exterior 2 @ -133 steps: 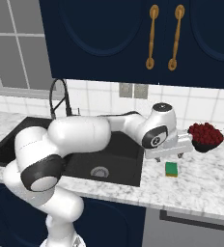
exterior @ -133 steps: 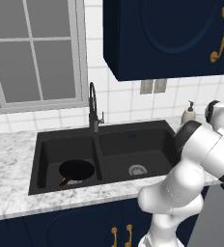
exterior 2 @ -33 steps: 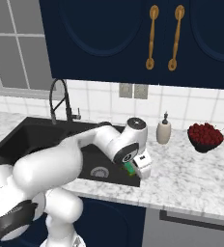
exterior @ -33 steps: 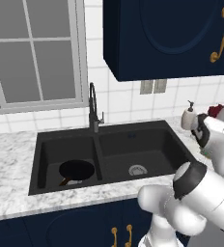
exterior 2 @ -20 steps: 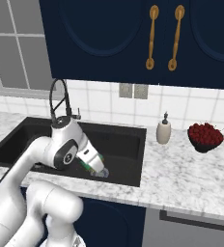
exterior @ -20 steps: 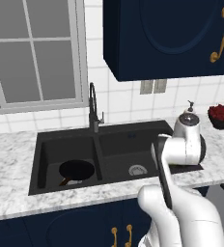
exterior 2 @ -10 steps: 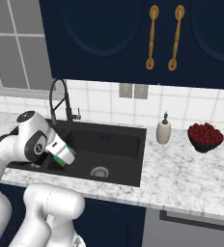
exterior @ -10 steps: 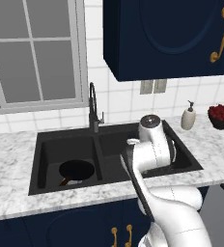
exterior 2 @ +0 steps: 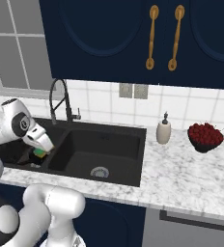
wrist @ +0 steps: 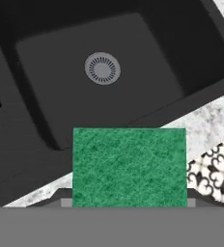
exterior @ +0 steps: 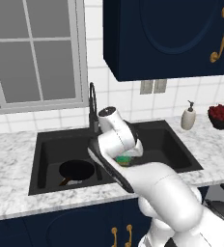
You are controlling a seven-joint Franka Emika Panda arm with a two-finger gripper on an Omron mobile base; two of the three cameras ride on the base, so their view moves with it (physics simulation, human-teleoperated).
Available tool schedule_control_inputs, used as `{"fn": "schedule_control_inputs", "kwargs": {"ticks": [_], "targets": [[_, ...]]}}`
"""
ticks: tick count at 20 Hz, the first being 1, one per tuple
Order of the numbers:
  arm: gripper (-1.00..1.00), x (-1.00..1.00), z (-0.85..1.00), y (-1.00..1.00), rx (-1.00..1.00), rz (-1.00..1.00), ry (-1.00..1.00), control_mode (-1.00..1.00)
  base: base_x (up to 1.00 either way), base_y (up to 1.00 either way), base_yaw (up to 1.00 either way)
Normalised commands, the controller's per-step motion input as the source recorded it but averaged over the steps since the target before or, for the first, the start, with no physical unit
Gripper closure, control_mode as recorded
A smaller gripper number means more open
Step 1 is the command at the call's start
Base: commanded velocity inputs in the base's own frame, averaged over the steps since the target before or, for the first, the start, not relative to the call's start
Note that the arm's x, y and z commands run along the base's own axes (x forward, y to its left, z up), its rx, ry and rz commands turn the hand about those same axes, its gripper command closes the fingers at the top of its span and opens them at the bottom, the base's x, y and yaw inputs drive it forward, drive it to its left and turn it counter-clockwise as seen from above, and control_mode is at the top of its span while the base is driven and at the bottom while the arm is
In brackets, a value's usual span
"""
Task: Pick the pan and sponge and place them into the sink. Then turn on the water.
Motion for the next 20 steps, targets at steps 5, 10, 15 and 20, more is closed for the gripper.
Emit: {"fn": "schedule_control_inputs", "kwargs": {"ticks": [5, 10, 15, 20], "targets": [[1.00, 0.45, 0.00, 1.00, -0.08, 0.00, 0.11, -1.00, 0.00, 0.00, 0.00], [1.00, 0.41, -0.22, 0.93, -0.08, -0.02, 0.03, -1.00, 0.00, 0.00, 0.00], [1.00, 0.29, -0.42, 0.55, -0.05, -0.01, -0.04, -1.00, 0.00, 0.00, 0.00], [1.00, 0.37, -0.47, 0.07, -0.03, 0.02, -0.01, -1.00, 0.00, 0.00, 0.00]]}}
